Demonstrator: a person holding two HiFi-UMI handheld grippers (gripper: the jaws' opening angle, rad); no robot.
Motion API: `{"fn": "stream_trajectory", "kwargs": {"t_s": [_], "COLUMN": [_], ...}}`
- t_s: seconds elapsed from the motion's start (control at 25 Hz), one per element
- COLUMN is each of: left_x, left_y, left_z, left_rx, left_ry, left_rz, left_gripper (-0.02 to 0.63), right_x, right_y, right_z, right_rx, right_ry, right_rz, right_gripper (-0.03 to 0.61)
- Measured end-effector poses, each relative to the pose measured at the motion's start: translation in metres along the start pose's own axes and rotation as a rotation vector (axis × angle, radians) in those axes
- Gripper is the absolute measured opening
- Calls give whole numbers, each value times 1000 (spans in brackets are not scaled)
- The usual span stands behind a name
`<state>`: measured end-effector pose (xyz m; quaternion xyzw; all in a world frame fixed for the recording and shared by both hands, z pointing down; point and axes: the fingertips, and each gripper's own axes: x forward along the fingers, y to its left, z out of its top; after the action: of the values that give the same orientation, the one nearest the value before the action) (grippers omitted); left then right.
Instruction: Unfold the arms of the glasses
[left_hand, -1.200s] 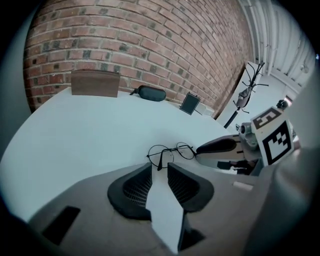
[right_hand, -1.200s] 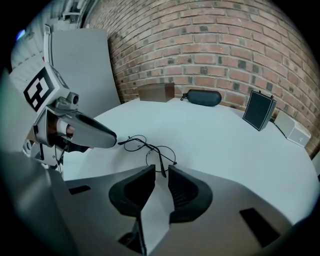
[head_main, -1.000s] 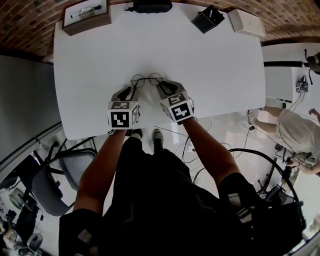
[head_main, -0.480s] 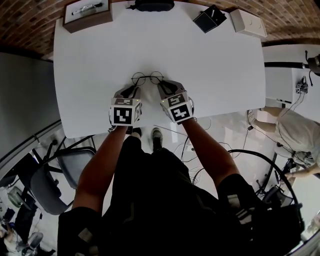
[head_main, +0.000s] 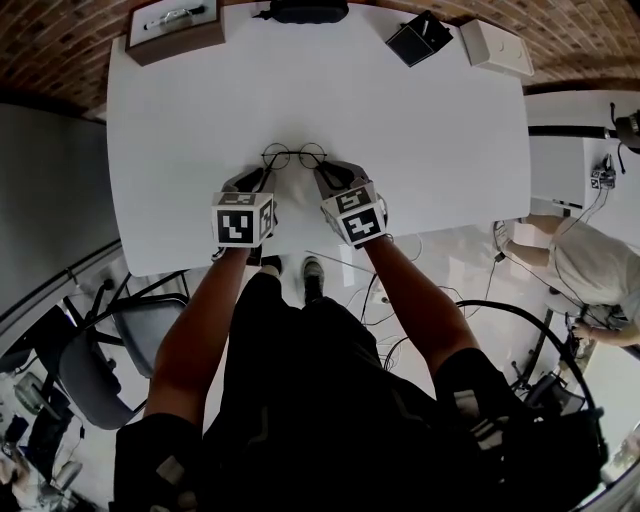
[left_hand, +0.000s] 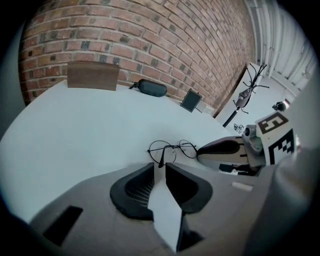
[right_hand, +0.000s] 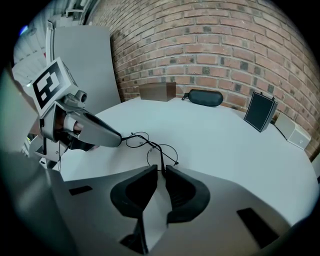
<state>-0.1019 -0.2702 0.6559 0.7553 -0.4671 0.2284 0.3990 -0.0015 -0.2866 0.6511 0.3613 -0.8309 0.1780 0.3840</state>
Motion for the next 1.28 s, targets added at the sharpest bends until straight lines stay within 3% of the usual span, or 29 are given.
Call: {"fn": "stream_trajectory", "kwargs": {"t_s": [0.36, 0.44, 0.56, 1.0, 1.28], "left_x": [9, 10, 9, -8, -23], "left_y": [-5, -5, -6, -21, -37], "left_z": [4, 3, 1, 6, 18], "left_rx": [100, 122, 123, 100, 148], "left_ry": [22, 29, 30, -60, -121], "left_rz": [-7, 1, -9, -38, -49], "left_gripper": [71, 37, 35, 32, 30], "right_x": [1, 1, 0, -17, -35], "right_y": [-1, -2, -3, 3, 20], "right_z": [1, 0, -1, 13, 28], "right_rx": [-10, -10, -14, -62, -104], "right_ry": [4, 7, 11, -72, -146], "right_rz": [9, 8, 4, -34, -24], "right_gripper": [39, 29, 28, 26, 20]}}
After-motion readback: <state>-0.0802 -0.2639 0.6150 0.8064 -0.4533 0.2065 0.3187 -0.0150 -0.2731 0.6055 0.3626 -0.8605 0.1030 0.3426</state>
